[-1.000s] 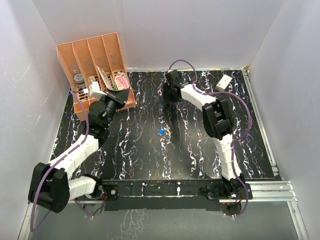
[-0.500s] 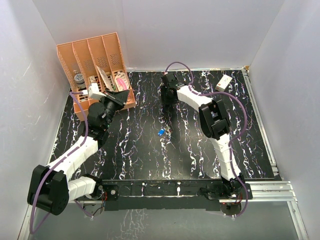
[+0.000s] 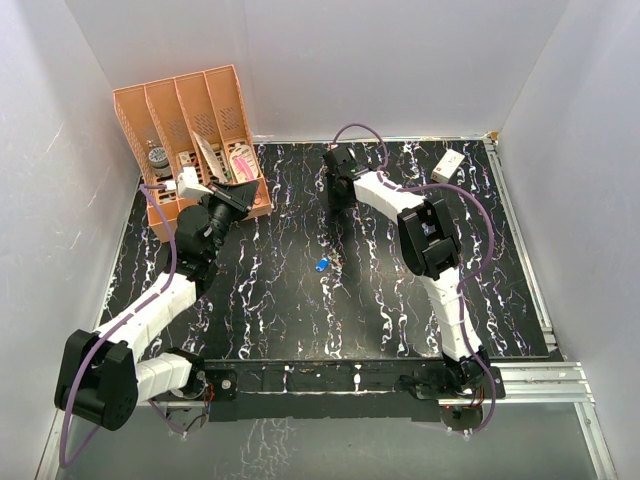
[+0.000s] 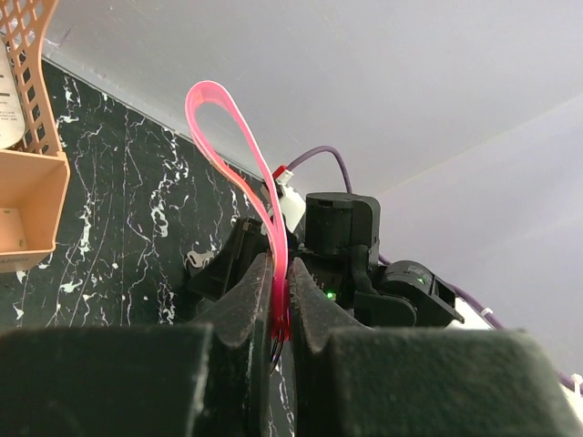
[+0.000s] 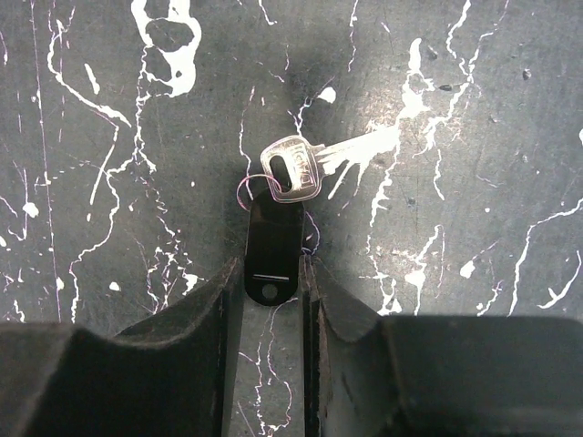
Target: Put the keys on the keyring
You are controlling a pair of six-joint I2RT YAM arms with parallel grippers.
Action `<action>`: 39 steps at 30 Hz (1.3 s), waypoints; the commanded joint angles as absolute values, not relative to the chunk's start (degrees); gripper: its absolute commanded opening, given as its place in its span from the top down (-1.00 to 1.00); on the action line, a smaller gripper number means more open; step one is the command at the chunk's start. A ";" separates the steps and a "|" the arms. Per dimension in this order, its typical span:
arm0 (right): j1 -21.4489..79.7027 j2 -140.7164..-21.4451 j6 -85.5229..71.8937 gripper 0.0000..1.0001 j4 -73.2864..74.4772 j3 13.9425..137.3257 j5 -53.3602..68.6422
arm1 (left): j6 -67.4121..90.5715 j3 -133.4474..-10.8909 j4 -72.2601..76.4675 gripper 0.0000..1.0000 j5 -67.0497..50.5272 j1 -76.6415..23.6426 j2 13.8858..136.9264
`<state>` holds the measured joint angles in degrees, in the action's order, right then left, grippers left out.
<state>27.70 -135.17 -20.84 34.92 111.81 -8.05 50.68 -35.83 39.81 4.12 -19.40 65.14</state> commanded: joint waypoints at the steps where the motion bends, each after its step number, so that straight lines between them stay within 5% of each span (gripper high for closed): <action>1: 27.55 -132.46 -21.01 0.64 33.75 110.32 -10.59 | 49.32 -36.31 41.21 1.00 5.16 -19.25 63.29; 39: 30.06 -92.56 -17.94 0.71 33.79 81.26 8.30 | 48.31 -36.02 39.68 1.00 4.92 -19.25 61.29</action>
<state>29.76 -96.09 -18.72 34.48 83.66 6.70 49.04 -35.77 38.46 5.10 -19.40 62.81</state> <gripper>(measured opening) 0.248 0.045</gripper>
